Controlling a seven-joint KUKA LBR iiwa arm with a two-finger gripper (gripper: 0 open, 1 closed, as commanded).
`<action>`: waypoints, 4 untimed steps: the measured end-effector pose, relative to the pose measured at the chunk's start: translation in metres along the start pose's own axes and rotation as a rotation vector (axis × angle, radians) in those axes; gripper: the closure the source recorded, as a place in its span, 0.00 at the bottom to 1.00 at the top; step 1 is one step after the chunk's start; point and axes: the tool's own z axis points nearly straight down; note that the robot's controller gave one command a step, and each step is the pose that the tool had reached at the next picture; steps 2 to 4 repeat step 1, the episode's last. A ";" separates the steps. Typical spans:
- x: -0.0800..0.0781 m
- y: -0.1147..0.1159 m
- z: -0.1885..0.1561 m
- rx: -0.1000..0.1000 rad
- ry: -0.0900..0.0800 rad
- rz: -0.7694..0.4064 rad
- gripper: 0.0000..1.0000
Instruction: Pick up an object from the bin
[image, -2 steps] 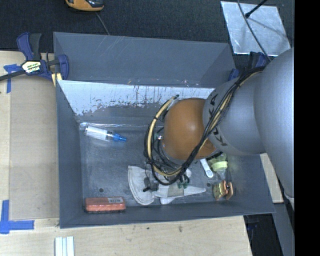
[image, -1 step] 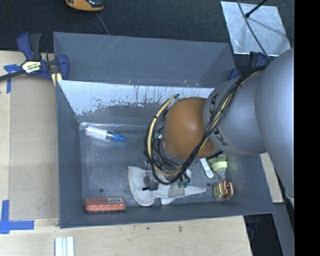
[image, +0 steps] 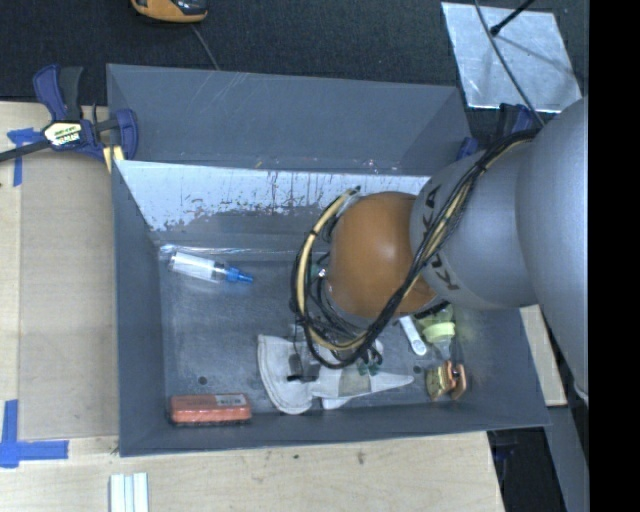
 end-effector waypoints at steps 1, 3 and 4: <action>0.002 0.000 -0.022 0.001 0.007 0.000 1.00; 0.002 0.000 -0.022 0.001 0.007 0.000 1.00; 0.002 0.000 -0.022 0.001 0.007 0.000 1.00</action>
Offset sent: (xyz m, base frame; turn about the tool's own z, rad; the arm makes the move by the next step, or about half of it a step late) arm 0.0000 -0.0001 0.0861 0.0000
